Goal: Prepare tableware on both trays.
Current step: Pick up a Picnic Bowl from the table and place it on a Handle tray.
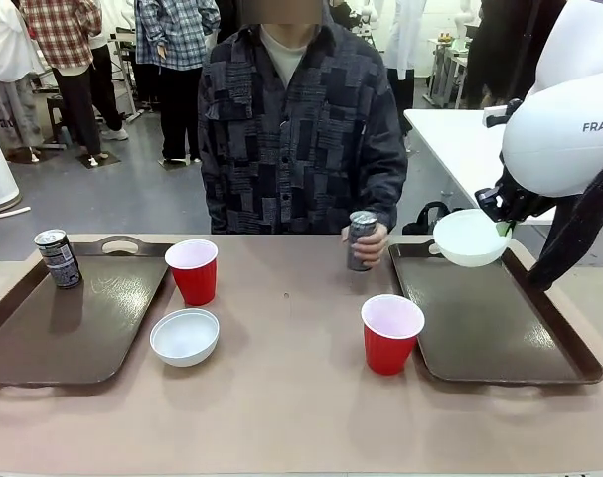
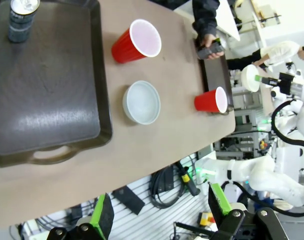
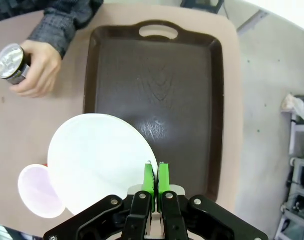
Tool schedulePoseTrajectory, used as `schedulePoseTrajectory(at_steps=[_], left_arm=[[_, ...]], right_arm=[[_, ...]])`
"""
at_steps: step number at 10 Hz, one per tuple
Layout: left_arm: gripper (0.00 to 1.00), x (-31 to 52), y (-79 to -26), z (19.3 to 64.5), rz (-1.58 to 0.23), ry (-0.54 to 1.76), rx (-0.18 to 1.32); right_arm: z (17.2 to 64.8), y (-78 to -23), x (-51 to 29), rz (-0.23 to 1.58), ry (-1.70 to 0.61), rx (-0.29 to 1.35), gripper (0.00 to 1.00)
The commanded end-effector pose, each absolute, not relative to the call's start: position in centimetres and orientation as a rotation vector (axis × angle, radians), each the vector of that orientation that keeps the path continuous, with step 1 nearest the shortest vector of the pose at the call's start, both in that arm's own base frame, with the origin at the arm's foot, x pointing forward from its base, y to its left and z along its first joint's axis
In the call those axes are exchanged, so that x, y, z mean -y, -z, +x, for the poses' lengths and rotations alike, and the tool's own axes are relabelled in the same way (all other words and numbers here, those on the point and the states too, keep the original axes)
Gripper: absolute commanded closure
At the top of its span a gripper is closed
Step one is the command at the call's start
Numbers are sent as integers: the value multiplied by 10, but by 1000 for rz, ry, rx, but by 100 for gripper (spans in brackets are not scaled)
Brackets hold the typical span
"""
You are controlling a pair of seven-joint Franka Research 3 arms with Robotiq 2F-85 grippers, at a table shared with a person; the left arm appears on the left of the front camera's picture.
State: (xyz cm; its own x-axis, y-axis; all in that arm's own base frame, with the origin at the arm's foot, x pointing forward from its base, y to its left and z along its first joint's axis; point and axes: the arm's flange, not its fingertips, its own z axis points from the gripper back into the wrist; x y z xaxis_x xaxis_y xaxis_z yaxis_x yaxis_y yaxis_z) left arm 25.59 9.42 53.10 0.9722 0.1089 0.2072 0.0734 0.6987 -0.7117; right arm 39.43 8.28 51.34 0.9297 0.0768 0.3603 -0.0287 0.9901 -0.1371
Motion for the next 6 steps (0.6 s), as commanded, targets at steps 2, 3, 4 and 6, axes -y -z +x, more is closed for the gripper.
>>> schedulePoseTrajectory(at_steps=[2, 3, 4, 6], left_arm=[[0, -93, -533, 256, -817, -35, 241], [0, -93, -533, 256, -817, -35, 241], [0, -93, -533, 256, -817, -35, 241], [0, -93, -533, 256, -817, -35, 241]], right_arm=[[403, -487, -70, -139, -57, 326, 96], [404, -481, -63, -143, -40, 274, 96], [349, -498, -67, -119, -162, 270, 96], [245, -543, -57, -150, -266, 492, 96]])
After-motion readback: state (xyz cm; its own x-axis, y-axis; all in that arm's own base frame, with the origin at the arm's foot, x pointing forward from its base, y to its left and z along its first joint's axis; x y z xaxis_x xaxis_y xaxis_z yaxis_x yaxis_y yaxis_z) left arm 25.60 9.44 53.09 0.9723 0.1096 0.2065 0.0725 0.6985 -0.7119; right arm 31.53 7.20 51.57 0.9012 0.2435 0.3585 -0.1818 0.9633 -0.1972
